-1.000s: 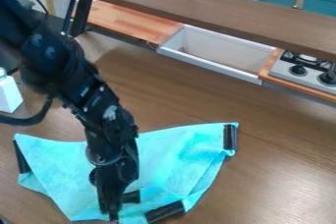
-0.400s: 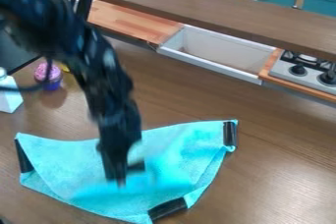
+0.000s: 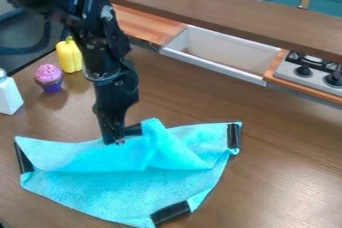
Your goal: Unfold the cloth from bottom right to top left
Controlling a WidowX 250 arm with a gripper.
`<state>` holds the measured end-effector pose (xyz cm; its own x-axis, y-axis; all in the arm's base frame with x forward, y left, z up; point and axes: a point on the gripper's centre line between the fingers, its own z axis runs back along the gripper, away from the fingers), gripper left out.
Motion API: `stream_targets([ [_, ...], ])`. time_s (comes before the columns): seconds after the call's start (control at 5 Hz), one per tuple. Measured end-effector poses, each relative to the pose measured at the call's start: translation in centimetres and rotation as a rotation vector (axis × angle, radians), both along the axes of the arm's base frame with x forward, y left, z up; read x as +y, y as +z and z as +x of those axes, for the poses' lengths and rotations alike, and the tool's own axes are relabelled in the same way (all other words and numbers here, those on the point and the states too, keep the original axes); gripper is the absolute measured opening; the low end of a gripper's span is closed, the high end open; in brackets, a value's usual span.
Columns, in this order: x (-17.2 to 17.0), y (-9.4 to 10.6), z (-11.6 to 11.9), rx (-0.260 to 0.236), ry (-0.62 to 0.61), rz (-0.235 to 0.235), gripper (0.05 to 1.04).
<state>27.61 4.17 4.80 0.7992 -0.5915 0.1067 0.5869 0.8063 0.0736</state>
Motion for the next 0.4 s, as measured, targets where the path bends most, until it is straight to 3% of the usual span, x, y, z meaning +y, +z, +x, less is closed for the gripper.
stream_targets([
  [0.2,1.2,-0.1,1.2,-0.002,0.026,0.045,0.053],
  [0.4,3.0,1.1,3.0,-0.037,0.091,0.047,0.053],
])
